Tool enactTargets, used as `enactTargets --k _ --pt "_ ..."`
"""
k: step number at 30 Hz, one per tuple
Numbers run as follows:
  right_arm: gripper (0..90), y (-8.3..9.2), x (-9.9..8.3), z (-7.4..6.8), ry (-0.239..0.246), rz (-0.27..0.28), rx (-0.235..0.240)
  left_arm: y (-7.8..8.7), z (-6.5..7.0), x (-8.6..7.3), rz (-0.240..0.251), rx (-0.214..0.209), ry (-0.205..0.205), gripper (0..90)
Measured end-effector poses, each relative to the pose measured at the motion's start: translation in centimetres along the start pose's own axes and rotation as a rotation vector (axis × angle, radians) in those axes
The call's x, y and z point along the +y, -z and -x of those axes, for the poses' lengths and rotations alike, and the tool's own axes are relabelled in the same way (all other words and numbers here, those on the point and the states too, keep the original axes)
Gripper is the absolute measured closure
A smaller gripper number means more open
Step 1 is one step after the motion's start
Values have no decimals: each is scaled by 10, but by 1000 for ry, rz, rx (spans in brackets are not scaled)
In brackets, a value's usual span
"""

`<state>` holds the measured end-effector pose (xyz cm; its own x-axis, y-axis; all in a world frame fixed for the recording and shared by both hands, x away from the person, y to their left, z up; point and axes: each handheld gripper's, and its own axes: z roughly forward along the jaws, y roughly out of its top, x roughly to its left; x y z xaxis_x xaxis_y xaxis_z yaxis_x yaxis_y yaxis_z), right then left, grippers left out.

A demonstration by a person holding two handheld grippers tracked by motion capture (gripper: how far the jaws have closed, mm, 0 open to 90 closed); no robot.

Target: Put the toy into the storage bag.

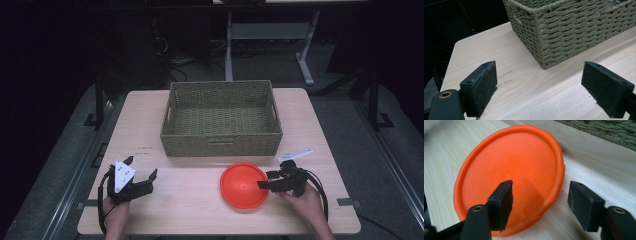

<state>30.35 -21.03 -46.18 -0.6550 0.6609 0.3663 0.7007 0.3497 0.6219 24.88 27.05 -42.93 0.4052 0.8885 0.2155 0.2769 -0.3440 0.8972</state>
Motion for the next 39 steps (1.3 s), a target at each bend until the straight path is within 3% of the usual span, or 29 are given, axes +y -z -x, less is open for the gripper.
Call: enactTargets --k 10,14,21,28,39 --pt "419 -3 -1 1 -5 -11 41 0 2 1 2 -5 -12 127" --pt "431 -6 -1 -1 2 -24 29 0 2 1 0 -8 -22 127" --pt "486 -3 -1 -1 -4 5 48 -1 2 1 2 -5 -14 127" --pt "611 -3 -1 -2 -10 -1 50 0 2 1 3 -4 -14 127" --pt "706 -2 0 -5 -13 6 34 -1 2 1 0 -4 -17 127"
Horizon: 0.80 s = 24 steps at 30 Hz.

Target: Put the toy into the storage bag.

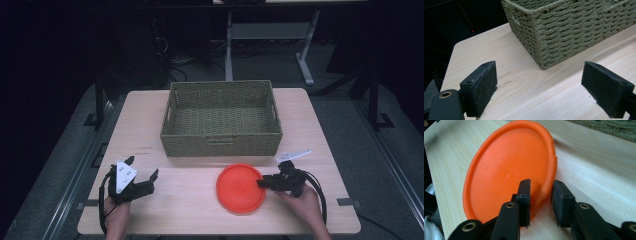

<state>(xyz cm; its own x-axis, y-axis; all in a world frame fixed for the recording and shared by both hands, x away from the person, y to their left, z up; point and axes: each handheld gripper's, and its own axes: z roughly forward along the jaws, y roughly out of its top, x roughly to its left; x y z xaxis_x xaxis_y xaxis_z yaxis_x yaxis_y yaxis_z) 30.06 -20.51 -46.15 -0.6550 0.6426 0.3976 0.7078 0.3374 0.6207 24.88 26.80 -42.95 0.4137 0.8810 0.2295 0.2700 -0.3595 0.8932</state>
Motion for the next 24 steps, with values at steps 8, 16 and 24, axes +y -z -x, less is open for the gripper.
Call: enactTargets --k 8,16,24 --pt "768 4 1 -2 -1 38 22 0 0 0 1 2 4 127" --pt "803 8 3 -7 3 72 42 1 0 0 5 6 2 127" --pt "818 16 7 -12 7 128 107 1 -1 0 1 10 5 127"
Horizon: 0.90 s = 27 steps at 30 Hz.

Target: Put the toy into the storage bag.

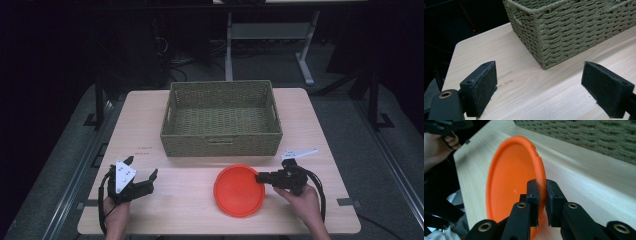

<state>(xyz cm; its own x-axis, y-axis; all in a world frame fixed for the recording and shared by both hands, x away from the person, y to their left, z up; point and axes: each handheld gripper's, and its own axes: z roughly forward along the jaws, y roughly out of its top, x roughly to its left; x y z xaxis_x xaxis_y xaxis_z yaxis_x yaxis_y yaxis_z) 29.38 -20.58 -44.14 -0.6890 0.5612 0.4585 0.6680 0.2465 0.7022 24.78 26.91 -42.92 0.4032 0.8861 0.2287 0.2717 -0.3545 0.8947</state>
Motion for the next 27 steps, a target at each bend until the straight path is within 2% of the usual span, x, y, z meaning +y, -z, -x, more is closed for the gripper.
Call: enactTargets --k 6,12,19,27 --pt "821 8 5 -10 22 26 25 0 0 0 -3 3 -2 127" --pt "821 19 11 -12 21 65 53 1 0 0 3 5 3 127" --pt "821 33 26 -16 37 80 47 1 0 -1 -5 5 -2 127" --pt "821 43 48 -19 73 40 7 1 -2 -1 -3 11 10 127"
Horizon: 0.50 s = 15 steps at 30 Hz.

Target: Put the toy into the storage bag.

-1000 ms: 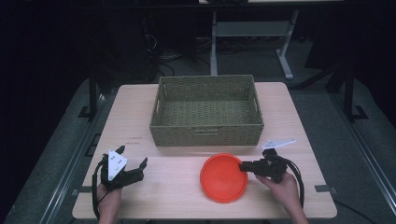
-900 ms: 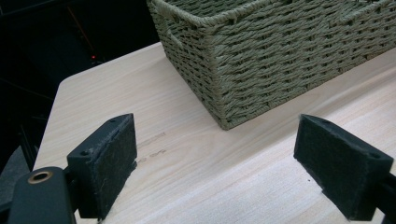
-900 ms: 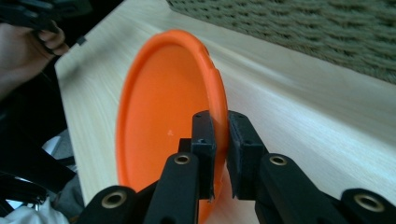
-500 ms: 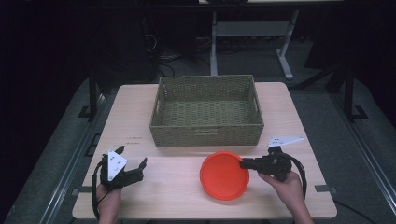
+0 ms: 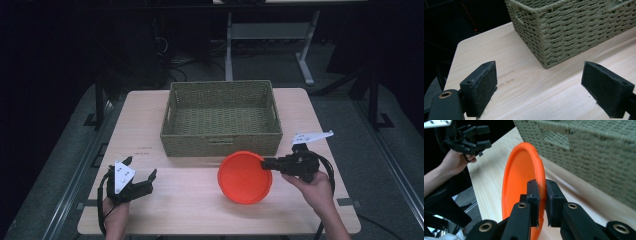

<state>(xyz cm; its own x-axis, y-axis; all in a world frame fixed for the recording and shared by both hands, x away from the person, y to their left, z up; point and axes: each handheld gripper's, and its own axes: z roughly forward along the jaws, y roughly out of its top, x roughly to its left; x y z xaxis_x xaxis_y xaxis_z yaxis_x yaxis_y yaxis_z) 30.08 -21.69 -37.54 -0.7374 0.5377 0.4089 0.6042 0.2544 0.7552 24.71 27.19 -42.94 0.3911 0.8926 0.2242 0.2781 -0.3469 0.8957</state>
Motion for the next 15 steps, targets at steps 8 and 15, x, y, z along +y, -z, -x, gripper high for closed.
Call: enactTargets --k 8,15 --pt "821 11 28 3 -5 -28 -3 1 0 0 0 2 2 127" --pt "821 25 57 2 20 -36 -33 1 0 0 4 5 4 127"
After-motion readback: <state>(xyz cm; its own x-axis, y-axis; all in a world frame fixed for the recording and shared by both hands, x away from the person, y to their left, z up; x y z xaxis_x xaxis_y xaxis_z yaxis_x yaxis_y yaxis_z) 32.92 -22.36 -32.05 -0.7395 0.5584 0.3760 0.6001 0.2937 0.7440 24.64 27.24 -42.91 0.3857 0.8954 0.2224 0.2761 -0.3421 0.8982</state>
